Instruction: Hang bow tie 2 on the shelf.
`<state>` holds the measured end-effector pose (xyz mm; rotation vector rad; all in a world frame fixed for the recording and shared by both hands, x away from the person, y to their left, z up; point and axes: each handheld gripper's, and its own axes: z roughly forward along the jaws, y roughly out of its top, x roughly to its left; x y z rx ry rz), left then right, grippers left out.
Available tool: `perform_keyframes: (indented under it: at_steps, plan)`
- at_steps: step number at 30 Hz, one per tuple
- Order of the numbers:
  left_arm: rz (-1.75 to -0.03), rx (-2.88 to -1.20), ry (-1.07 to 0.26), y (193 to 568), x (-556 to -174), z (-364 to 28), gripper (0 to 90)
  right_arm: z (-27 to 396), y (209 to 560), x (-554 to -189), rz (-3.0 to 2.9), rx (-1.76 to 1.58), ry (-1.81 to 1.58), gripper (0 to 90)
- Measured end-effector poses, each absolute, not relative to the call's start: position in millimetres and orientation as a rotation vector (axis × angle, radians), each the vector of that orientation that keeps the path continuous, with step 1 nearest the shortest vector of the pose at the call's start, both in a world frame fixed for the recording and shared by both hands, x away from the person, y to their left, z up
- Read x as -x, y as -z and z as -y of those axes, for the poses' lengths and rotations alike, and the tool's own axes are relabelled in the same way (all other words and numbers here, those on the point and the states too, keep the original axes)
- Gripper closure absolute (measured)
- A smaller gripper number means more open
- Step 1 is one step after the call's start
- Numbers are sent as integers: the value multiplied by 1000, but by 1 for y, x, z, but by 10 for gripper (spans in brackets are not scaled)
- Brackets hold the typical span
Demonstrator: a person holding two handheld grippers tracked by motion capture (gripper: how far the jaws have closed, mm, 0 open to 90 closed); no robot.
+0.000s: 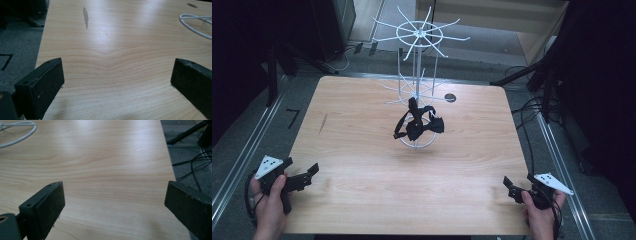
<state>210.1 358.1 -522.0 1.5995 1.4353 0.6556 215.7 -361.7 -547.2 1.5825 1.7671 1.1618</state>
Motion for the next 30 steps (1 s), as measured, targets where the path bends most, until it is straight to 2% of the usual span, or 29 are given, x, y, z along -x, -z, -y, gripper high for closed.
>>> perform_keyframes:
  at_steps: [17,30]
  plan:
    - [-1435,-1596,-653,522,-210,-358,0,401,552,-193,-1613,-1670,-1182,59]
    - [-1417,-1576,-673,522,-206,-360,0,406,553,-184,-1575,-1685,-1148,67]
